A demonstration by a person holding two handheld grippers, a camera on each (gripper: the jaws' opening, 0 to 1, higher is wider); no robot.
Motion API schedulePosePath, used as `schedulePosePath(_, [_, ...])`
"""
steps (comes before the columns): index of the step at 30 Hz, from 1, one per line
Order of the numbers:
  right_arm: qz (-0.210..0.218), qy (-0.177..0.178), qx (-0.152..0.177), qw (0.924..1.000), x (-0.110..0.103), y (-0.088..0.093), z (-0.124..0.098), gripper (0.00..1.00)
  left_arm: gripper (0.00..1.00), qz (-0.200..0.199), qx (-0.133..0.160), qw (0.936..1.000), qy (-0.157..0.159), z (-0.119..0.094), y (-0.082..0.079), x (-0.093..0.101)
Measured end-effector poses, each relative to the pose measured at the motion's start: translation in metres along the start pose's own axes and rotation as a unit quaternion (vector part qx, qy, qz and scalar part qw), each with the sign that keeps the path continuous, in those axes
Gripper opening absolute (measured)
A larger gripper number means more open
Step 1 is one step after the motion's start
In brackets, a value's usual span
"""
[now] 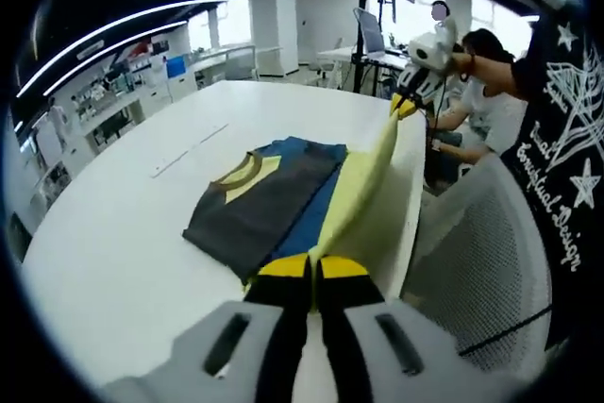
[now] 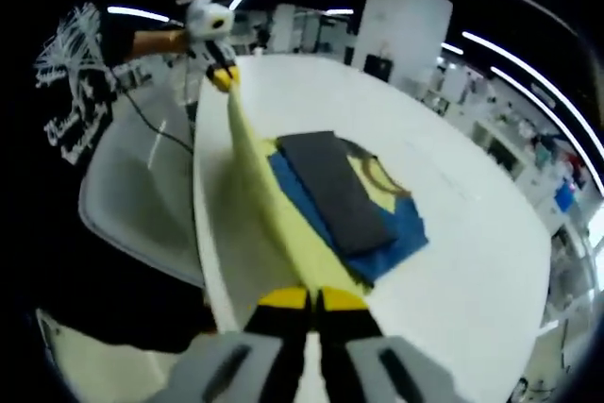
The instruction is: Fold the garment on the visible template until the final outline fits inside the template.
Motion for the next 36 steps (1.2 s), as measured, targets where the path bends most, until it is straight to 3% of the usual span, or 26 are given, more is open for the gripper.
schedulePosePath(14, [-0.028,0.042,0.009,0.9987,0.050,-0.021,0.009,0.00,0.00,0.019,0.017,0.9990,-0.036,0.013,-0.029,-0.042])
schedulePosePath(23, [-0.036,0.066,0.007,0.9972,0.074,-0.032,0.016,0.00,0.00,0.024,0.025,0.9983,-0.047,0.026,-0.049,-0.055])
schedulePosePath(36, [-0.043,0.107,0.006,0.9933,0.128,-0.043,0.038,0.00,0.00,0.008,0.054,0.9949,-0.084,0.043,-0.071,-0.104])
Point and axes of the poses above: the point that each gripper's makers call its tool centre point, and the gripper's own axes: z roughly forward along the fingers, x roughly to its right, y roughly out of its underside, the point moved 3 cm from there along -z, roughly backward along the fingers, and after that the axes turned 8 degrees about -z, right-handed, at the moved point
